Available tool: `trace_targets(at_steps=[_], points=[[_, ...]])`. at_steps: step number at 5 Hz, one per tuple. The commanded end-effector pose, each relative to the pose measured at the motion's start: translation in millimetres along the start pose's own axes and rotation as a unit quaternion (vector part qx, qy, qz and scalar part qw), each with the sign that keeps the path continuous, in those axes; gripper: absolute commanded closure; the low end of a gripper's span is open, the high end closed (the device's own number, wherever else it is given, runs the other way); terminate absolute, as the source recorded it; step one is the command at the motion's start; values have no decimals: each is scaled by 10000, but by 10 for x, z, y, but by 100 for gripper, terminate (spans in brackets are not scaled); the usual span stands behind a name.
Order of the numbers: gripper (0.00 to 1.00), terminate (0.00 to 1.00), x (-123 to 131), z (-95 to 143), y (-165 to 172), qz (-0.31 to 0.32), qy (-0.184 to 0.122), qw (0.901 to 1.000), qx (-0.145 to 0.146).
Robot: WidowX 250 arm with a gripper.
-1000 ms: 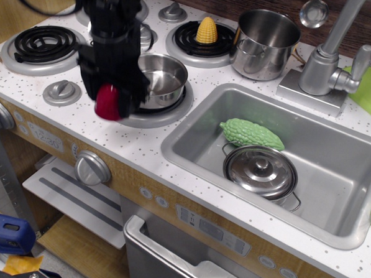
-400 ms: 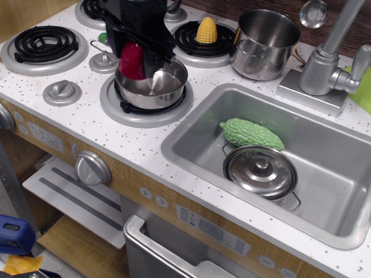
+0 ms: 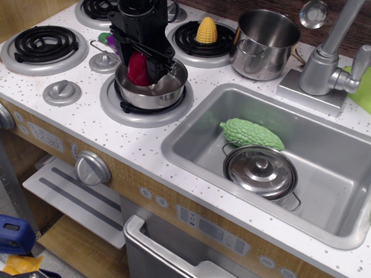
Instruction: Put sweet potato in pan which is on stove
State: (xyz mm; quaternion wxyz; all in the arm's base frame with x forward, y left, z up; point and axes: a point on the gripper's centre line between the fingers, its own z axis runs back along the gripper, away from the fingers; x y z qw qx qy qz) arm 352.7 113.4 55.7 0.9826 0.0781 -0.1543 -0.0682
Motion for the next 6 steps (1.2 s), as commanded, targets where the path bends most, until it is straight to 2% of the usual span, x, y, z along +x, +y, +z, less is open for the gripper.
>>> trace_targets(at_steps=[1,5,6], points=[[0,0,83,85,109,-87,-290,9995,99],[0,0,83,85,109,-87,-290,9995,99],[0,100,83,85,109,-87,-290,9995,99]])
